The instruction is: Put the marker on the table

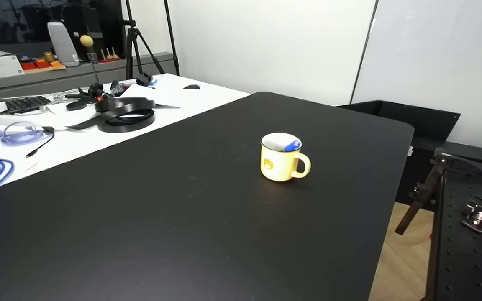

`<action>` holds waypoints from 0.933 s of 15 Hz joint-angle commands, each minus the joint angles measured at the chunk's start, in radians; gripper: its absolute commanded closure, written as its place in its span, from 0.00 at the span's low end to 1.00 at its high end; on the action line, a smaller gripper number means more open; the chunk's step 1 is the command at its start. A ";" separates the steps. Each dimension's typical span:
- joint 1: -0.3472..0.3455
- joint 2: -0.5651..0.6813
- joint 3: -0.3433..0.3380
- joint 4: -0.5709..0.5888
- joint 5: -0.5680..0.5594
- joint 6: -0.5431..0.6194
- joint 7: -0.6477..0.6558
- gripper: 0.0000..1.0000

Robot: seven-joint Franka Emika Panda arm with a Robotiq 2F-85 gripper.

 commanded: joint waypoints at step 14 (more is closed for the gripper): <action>0.020 0.382 0.056 0.031 -0.013 0.337 -0.020 0.00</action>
